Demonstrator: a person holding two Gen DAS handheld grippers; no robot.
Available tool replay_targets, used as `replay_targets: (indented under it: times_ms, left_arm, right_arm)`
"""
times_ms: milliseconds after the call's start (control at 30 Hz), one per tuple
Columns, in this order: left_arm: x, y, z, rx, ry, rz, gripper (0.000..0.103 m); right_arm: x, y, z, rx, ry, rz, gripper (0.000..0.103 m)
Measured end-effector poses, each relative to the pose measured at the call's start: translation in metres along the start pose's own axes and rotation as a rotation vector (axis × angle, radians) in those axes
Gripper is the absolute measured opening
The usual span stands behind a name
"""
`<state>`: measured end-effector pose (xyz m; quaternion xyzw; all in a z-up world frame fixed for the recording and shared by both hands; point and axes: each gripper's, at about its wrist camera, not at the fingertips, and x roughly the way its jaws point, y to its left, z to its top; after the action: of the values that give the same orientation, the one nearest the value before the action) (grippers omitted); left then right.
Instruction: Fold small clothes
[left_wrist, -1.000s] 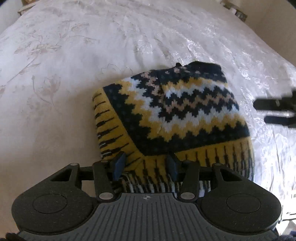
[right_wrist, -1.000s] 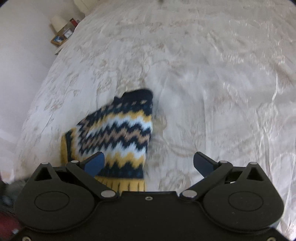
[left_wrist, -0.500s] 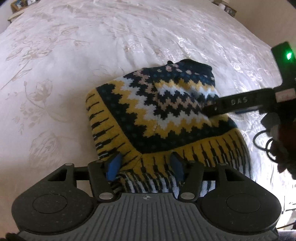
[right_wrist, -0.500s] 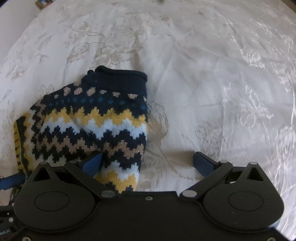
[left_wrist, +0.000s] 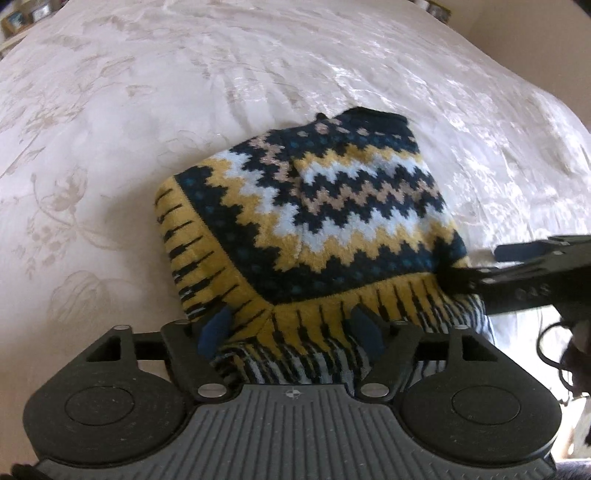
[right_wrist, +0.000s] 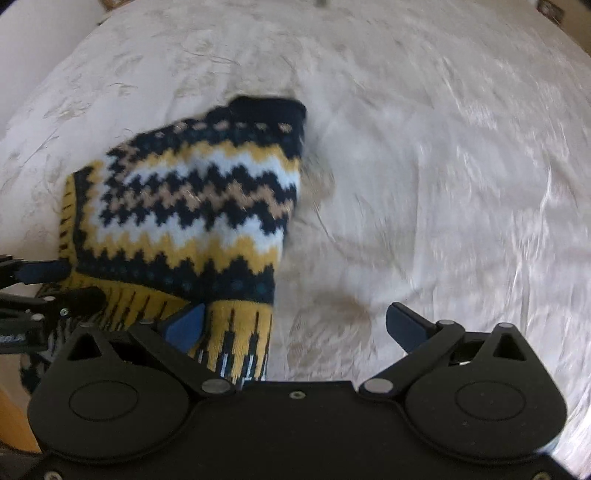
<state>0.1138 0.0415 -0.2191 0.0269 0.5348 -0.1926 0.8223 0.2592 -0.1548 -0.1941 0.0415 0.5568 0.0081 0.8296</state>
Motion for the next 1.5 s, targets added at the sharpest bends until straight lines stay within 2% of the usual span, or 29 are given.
replay_targets:
  times_ms: [167, 300, 467, 600, 667, 733, 767, 967, 1100, 1233, 1367, 1433, 1500]
  left_arm:
    - [0.006, -0.011, 0.000, 0.058, 0.012, 0.018, 0.092]
    - [0.014, -0.022, 0.003, 0.066, 0.040, 0.062, 0.102]
    - [0.019, -0.034, 0.006, 0.032, 0.040, 0.145, 0.103]
    - [0.020, -0.038, 0.010, 0.028, 0.069, 0.173, 0.103]
    - [0.016, -0.040, 0.014, 0.039, 0.089, 0.188, 0.101]
    - [0.005, -0.043, 0.016, 0.032, 0.077, 0.215, 0.088]
    - [-0.003, -0.046, 0.016, 0.022, 0.063, 0.232, 0.086]
    - [-0.055, -0.059, 0.003, -0.046, 0.008, 0.310, 0.085]
    - [-0.092, -0.065, -0.009, -0.110, -0.035, 0.306, 0.085]
    - [-0.122, -0.076, -0.021, -0.135, -0.083, 0.329, 0.085]
    - [-0.144, -0.085, -0.035, -0.143, -0.121, 0.363, 0.085]
    - [-0.153, -0.087, -0.042, -0.150, -0.138, 0.348, 0.085]
    - [-0.160, -0.088, -0.048, -0.169, -0.138, 0.320, 0.085]
  right_arm:
    - [0.010, 0.011, 0.002, -0.018, -0.015, -0.033, 0.102]
    - [0.007, 0.006, -0.002, 0.021, -0.034, -0.006, 0.102]
    - [0.000, -0.011, -0.007, 0.092, -0.040, 0.050, 0.102]
    - [-0.015, -0.021, -0.008, 0.133, -0.050, 0.079, 0.102]
    - [-0.031, -0.024, -0.011, 0.137, -0.095, 0.090, 0.102]
    - [-0.054, -0.029, -0.016, 0.148, -0.149, 0.124, 0.102]
    - [-0.063, -0.030, -0.017, 0.147, -0.168, 0.134, 0.102]
    - [-0.124, -0.030, -0.027, 0.090, -0.297, 0.198, 0.102]
    - [-0.154, -0.019, -0.039, 0.042, -0.349, 0.167, 0.102]
    - [-0.177, -0.013, -0.059, 0.039, -0.381, 0.177, 0.102]
    - [-0.191, 0.001, -0.079, 0.007, -0.419, 0.075, 0.102]
    - [-0.195, 0.005, -0.086, 0.003, -0.414, 0.042, 0.102]
    - [-0.196, 0.002, -0.090, 0.022, -0.392, 0.068, 0.102]
